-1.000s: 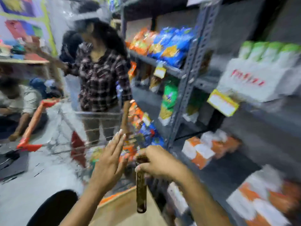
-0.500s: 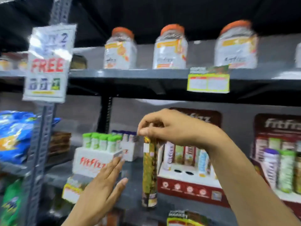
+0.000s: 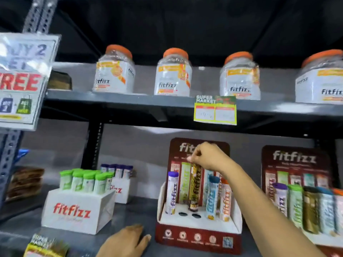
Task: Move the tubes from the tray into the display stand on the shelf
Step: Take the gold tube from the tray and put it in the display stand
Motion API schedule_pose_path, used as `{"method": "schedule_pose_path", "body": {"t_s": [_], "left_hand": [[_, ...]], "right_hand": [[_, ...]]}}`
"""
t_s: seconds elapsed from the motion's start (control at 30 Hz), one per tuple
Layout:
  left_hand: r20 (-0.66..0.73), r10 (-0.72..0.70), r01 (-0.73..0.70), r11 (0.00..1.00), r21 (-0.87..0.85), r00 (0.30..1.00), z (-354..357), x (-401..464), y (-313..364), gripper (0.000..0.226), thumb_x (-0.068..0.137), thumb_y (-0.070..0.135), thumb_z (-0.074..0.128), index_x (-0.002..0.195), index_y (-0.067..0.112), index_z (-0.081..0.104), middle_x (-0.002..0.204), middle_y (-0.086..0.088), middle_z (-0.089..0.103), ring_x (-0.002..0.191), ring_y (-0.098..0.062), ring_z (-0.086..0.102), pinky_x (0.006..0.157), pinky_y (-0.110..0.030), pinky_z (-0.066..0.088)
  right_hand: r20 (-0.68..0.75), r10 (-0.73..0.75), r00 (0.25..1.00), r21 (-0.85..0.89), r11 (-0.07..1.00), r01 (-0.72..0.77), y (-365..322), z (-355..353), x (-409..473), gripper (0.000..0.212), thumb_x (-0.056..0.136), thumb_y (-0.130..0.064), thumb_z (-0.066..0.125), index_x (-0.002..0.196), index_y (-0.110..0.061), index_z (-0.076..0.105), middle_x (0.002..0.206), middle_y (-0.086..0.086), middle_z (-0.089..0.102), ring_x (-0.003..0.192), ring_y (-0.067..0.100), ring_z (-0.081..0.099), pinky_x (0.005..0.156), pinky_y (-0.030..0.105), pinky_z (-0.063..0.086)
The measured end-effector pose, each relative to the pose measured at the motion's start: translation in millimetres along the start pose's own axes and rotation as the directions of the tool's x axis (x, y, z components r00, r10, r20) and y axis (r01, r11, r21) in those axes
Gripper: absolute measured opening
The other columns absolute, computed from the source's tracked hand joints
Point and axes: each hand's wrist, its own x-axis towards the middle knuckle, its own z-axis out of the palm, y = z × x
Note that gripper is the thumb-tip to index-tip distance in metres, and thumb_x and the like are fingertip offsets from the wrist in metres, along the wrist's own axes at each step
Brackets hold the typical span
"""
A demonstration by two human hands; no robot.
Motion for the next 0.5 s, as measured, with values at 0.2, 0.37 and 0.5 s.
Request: {"method": "schedule_pose_path", "body": {"t_s": [0.2, 0.37, 0.5], "left_hand": [[0.003, -0.003, 0.003, 0.999, 0.051, 1.0, -8.8, -15.3, 7.8, 0.052, 0.096, 0.049, 0.031, 0.128, 0.012, 0.048, 0.14, -0.007, 0.048, 0.127, -0.023, 0.045, 0.101, -0.035, 0.038], [-0.002, 0.02, -0.02, 0.998, 0.056, 1.0, -5.9, -11.7, 2.7, 0.056, 0.094, 0.051, 0.031, 0.134, 0.014, 0.044, 0.146, -0.003, 0.042, 0.13, -0.021, 0.042, 0.104, -0.037, 0.037], [-0.003, 0.022, -0.022, 0.997, 0.067, 1.0, -5.1, -10.3, 1.7, 0.06, 0.094, 0.052, 0.031, 0.143, 0.016, 0.034, 0.153, 0.0, 0.031, 0.137, -0.017, 0.032, 0.11, -0.034, 0.03]], "right_hand": [[-0.002, 0.07, 0.998, -0.07, 0.995, -0.07, 16.4, 23.6, 9.2, 0.037, 0.088, -0.035, 0.065, 0.076, -0.001, 0.073, 0.099, 0.017, 0.073, 0.098, 0.029, 0.067, 0.096, 0.033, 0.05], [0.012, 0.118, 0.993, -0.043, 0.992, -0.118, 24.7, 31.8, 17.6, 0.033, 0.089, -0.034, 0.064, 0.085, -0.002, 0.072, 0.094, 0.012, 0.071, 0.083, 0.025, 0.065, 0.081, 0.037, 0.055], [0.067, 0.131, 0.989, -0.077, 0.989, -0.126, 25.9, 35.7, 17.8, 0.03, 0.088, -0.034, 0.066, 0.099, -0.005, 0.071, 0.106, 0.009, 0.07, 0.092, 0.025, 0.066, 0.078, 0.035, 0.054]]}}
